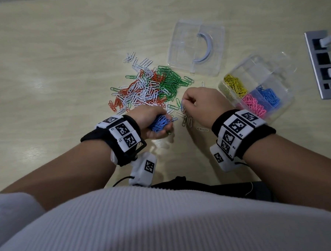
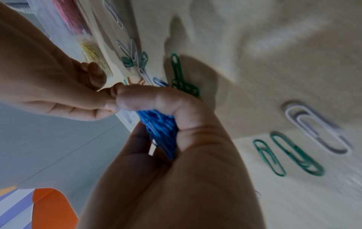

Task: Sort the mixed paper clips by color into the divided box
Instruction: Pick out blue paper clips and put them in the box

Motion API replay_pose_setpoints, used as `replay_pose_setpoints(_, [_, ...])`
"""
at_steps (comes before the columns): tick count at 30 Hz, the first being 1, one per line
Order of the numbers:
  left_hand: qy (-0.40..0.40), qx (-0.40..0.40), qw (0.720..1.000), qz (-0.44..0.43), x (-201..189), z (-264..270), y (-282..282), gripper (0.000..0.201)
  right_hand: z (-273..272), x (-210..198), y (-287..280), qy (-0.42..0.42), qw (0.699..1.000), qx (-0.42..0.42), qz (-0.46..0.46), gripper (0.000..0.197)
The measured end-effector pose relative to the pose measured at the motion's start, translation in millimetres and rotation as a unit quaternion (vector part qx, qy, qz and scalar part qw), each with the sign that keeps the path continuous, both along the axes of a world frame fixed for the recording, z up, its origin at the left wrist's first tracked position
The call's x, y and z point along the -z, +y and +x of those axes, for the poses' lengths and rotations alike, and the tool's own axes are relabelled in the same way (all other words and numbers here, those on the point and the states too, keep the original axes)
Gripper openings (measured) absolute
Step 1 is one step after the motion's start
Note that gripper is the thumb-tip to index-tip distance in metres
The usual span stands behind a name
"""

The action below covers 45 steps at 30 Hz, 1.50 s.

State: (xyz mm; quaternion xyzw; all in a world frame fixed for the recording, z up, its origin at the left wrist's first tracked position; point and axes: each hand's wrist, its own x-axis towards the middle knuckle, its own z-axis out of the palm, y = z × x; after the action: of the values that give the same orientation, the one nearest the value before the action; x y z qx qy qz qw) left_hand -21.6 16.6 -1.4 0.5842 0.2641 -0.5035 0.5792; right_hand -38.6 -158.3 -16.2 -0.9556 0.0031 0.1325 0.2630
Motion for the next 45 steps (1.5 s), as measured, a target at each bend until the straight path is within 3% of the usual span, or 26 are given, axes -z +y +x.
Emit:
replay_pose_setpoints(4, [0.004,-0.006,1.0,-0.02,0.2,1.9,-5.1,0.027,-4.8,-11.5,9.4,-0.04,0.996,-0.032,0.068,0.012])
replay_pose_setpoints(9, [-0.003,-0.001,0.999,-0.04,-1.7,4.6,-24.6,0.02,-13.1,-23.6,10.5,-0.037,0.995,-0.059,0.072,0.005])
replay_pose_setpoints(15, [-0.01,0.022,0.998,-0.059,-9.1,12.4,-71.3,0.032,-23.3,-28.2,-48.5,-0.101,0.987,0.097,0.075,0.01])
replay_pose_setpoints(19, [-0.044,0.031,0.997,-0.062,-19.6,19.6,-126.6,0.031,-34.3,-21.6,-106.8,-0.145,0.953,0.258,0.062,0.016])
replay_pose_setpoints(24, [-0.096,0.058,0.991,-0.072,-31.7,26.8,-199.8,0.031,-54.3,-13.2,-166.4,-0.107,0.941,0.32,0.03,0.018])
replay_pose_setpoints(33, [-0.179,0.075,0.981,-0.022,-25.6,35.3,-270.8,0.031,-70.7,-9.8,-204.7,-0.07,0.946,0.311,0.051,0.019])
replay_pose_setpoints(40, [-0.296,0.188,0.936,0.037,-20.8,30.1,-279.9,0.029,-69.4,-8.1,-212.2,-0.072,0.952,0.29,0.061,0.018])
replay_pose_setpoints(45, [-0.307,0.171,0.936,0.019,-17.2,24.6,-274.7,0.026,-67.5,-8.6,-214.4,-0.074,0.956,0.28,0.05,0.019])
